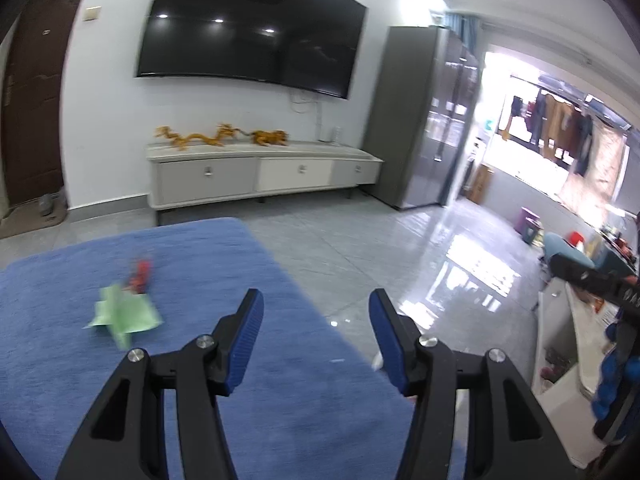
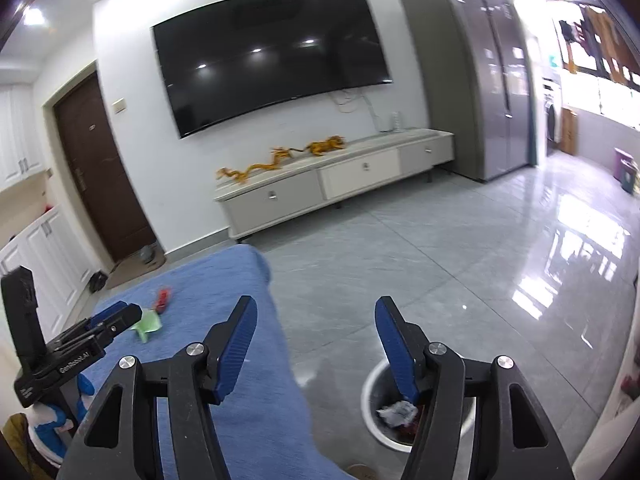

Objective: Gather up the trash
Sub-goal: 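Move both open tools back to the remaining trash on the rug, then grasp the green paper with the left tool while the right tool grasps the clear bag with red wrapper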

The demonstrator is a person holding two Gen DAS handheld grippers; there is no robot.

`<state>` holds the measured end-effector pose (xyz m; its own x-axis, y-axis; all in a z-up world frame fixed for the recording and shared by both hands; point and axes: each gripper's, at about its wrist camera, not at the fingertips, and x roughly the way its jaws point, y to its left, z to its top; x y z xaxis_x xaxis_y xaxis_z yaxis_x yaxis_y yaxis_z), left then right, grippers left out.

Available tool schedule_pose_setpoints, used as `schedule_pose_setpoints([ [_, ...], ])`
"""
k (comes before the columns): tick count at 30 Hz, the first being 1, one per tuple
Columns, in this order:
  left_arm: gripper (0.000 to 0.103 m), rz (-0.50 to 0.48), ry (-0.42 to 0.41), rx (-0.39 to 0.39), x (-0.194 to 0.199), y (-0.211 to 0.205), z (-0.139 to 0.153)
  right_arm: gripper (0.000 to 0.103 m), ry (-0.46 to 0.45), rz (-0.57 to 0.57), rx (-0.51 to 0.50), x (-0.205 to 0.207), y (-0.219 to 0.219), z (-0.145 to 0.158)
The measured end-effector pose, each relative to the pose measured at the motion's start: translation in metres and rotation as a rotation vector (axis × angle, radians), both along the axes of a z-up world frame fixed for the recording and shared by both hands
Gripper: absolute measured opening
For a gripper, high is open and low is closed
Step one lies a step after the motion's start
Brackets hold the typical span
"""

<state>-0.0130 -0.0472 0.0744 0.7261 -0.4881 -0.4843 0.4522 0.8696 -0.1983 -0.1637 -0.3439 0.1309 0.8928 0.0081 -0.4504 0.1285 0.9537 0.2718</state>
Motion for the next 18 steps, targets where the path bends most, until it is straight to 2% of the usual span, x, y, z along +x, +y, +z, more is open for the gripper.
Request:
schedule_pose_setpoints([
  [8, 0.053, 0.173, 0.052, 0.039, 0.053, 0.100, -0.035, 0.059, 0.039, 0.156, 0.009, 0.077, 0.053, -0.009],
  [14, 0.053, 0.206, 0.142, 0.100, 0.104, 0.130, -0.081, 0.059, 0.119, 0.288, 0.017, 0.155, 0.097, -0.037],
  [18, 0.053, 0.189, 0.186, 0.120, 0.133, 0.133, -0.104, 0.059, 0.182, 0.380, 0.039, 0.217, 0.125, -0.060],
])
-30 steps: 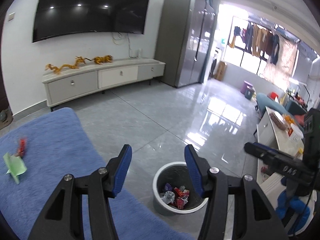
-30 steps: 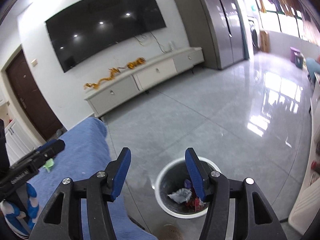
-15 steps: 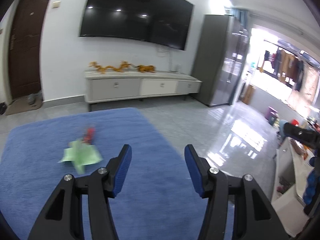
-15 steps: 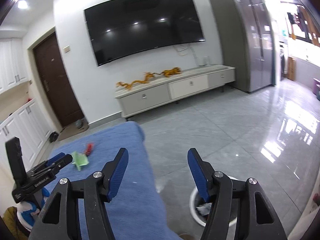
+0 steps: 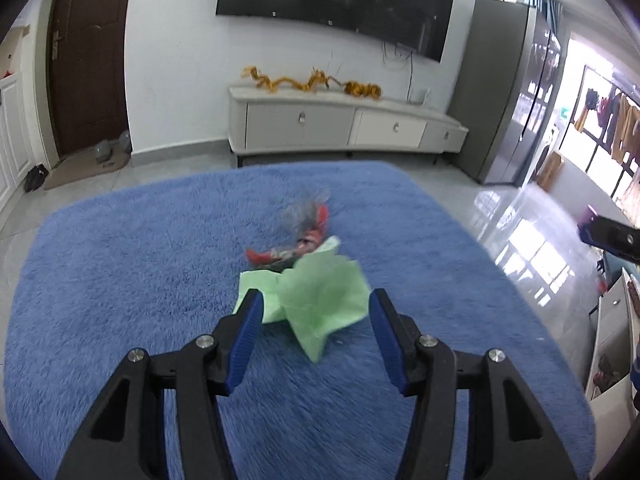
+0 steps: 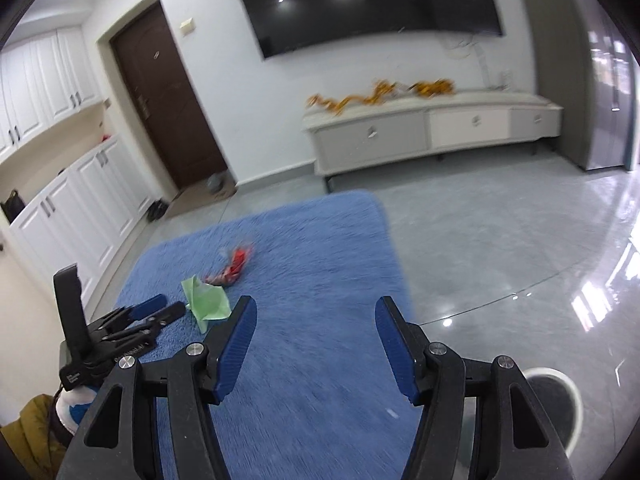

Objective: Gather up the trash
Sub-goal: 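Grasp the green paper with the left tool while the right tool grasps the clear bag with red wrapper, then carry both items over the white bin and open both tools to drop them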

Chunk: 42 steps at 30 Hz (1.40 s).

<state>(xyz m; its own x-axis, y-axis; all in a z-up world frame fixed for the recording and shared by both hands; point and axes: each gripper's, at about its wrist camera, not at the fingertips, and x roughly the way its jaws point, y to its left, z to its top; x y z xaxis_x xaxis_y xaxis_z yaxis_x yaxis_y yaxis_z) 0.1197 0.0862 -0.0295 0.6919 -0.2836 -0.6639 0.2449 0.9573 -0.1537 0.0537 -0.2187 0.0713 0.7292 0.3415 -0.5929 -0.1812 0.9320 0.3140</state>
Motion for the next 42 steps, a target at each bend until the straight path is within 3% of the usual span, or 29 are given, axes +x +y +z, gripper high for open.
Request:
schedule_pose_setpoints([
  [6, 0.051, -0.032, 0.034, 0.004, 0.024, 0.000, -0.021, 0.059, 0.084, 0.122, 0.087, 0.077, 0.051, -0.033],
  [7, 0.049, -0.034, 0.039, 0.005, 0.027, 0.000, -0.023, 0.059, 0.098, 0.136, 0.095, 0.086, 0.059, -0.040],
  [9, 0.033, -0.038, 0.078, -0.002, 0.033, 0.001, -0.031, 0.059, 0.120, 0.159, 0.121, 0.100, 0.073, -0.051],
  [11, 0.030, -0.027, 0.095, -0.015, 0.036, 0.005, -0.034, 0.059, 0.153, 0.180, 0.150, 0.117, 0.088, -0.065],
  [17, 0.025, 0.004, 0.095, -0.042, 0.028, 0.015, -0.031, 0.059, 0.191, 0.208, 0.182, 0.134, 0.109, -0.083],
  [21, 0.024, 0.072, 0.100, -0.067, 0.022, 0.034, -0.029, 0.051, 0.193, 0.216, 0.175, 0.141, 0.122, -0.086],
  [28, 0.024, 0.191, 0.082, -0.051, 0.005, 0.070, -0.024, 0.024, 0.192, 0.213, 0.103, 0.143, 0.142, -0.087],
  [35, 0.024, 0.237, 0.056, -0.049, -0.025, 0.087, -0.013, 0.020, 0.175, 0.212, 0.077, 0.116, 0.138, -0.080],
  [42, 0.024, 0.249, 0.014, -0.051, -0.065, 0.090, 0.011, 0.020, 0.126, 0.226, 0.044, 0.049, 0.122, -0.055],
])
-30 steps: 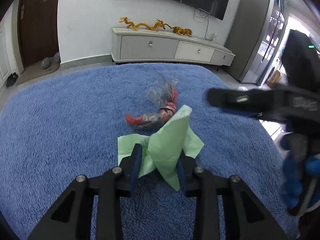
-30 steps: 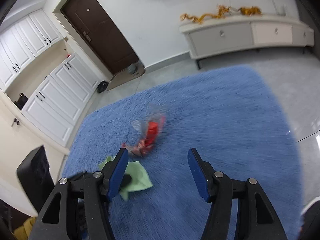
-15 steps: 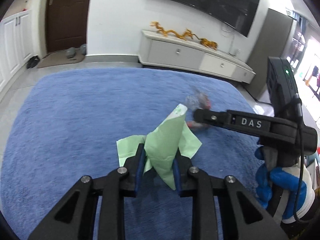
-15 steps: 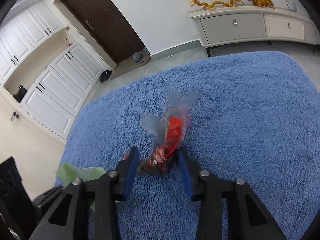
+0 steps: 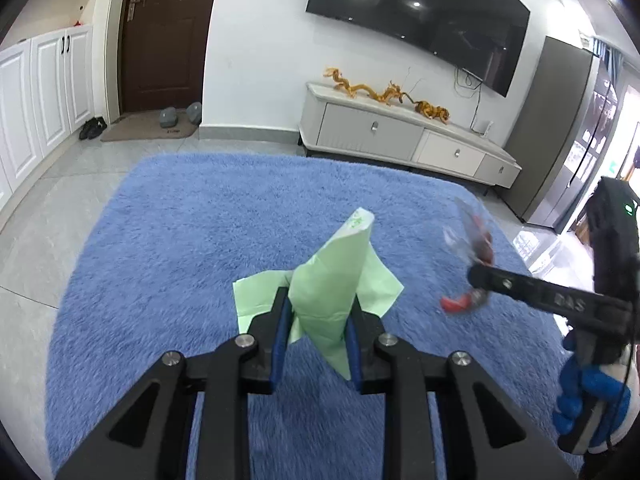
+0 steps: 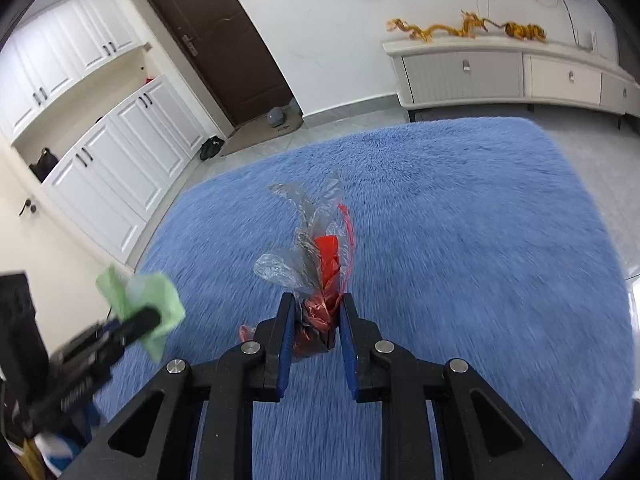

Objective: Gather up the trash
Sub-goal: 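Carry both items over the white bin and open both tools to drop them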

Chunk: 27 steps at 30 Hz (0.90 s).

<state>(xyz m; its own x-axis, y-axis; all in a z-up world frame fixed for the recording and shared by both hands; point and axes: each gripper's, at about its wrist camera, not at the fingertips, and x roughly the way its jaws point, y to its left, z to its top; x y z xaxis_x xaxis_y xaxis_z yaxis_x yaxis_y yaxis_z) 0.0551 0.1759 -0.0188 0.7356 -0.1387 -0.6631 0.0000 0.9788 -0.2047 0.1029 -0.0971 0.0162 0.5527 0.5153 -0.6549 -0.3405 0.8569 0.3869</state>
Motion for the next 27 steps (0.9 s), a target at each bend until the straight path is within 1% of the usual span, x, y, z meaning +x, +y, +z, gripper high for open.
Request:
schedule_pose_setpoints([
  [3, 0.024, -0.009, -0.022, 0.008, -0.021, -0.010, 0.011, 0.020, -0.031, -0.012, -0.013, -0.036, -0.012, 0.012],
  [7, 0.024, -0.021, -0.064, 0.049, -0.050, -0.030, 0.028, 0.020, -0.073, -0.042, -0.030, -0.081, -0.030, 0.029],
  [14, 0.024, -0.043, -0.124, 0.100, -0.093, -0.059, 0.052, 0.020, -0.145, -0.090, -0.037, -0.141, -0.059, 0.057],
  [21, 0.024, -0.065, -0.177, 0.177, -0.121, -0.090, 0.069, 0.020, -0.211, -0.138, -0.029, -0.186, -0.084, 0.073],
  [27, 0.024, -0.081, -0.216, 0.243, -0.137, -0.119, 0.081, 0.020, -0.256, -0.199, -0.013, -0.216, -0.120, 0.079],
])
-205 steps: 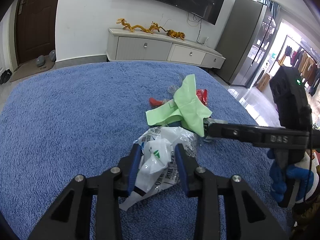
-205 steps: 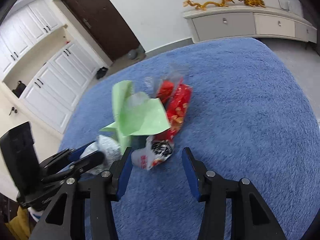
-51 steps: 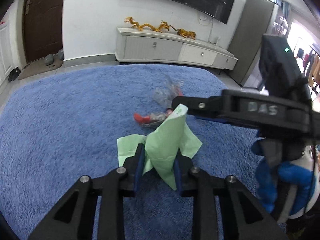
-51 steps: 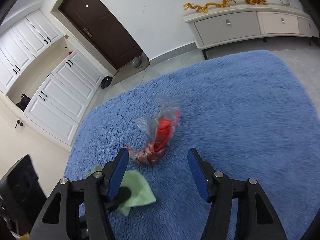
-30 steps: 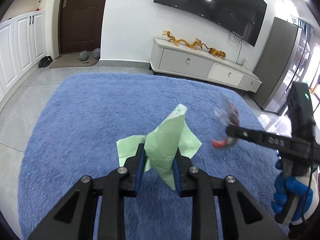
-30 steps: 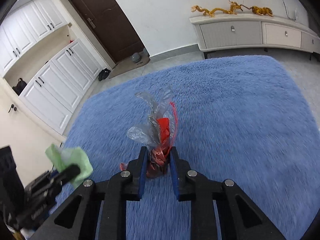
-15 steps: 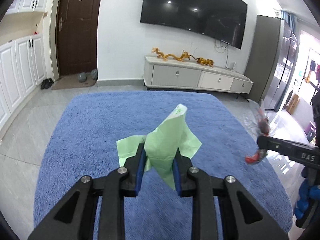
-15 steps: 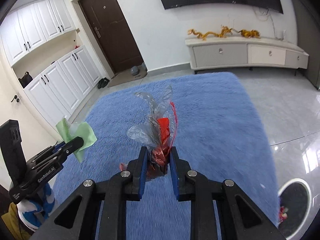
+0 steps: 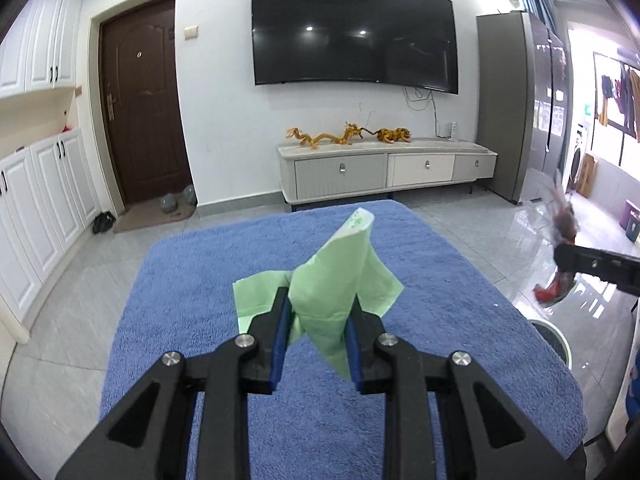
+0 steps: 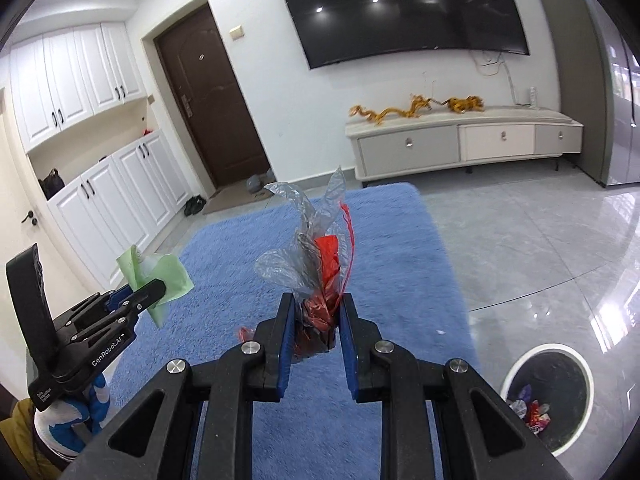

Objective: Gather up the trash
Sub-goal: 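Carry both items over the white bin and open both tools to drop them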

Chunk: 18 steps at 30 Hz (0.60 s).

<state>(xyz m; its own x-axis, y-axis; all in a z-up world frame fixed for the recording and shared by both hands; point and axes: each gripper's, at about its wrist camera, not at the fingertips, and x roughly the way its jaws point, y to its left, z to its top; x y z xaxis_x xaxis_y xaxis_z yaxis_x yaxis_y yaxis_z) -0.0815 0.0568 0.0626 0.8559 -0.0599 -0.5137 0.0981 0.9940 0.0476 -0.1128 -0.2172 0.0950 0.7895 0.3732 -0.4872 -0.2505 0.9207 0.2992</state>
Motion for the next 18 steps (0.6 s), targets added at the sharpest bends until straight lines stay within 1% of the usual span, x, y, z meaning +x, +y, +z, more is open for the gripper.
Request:
schedule_pose_setpoints([
  [4, 0.024, -0.009, -0.012, 0.020, -0.004, -0.018, 0.006, 0.020, -0.020, -0.034, 0.006, -0.013, -0.024, 0.002],
  [8, 0.024, -0.030, -0.021, 0.045, -0.008, -0.039, 0.010, 0.020, -0.036, -0.052, 0.007, -0.027, -0.036, -0.001],
  [14, 0.024, -0.073, -0.039, 0.111, -0.014, -0.079, 0.016, 0.020, -0.067, -0.078, 0.033, -0.046, -0.052, -0.006],
  [18, 0.024, -0.103, -0.055, 0.153, -0.016, -0.109, 0.020, 0.020, -0.081, -0.112, 0.062, -0.054, -0.074, -0.011],
])
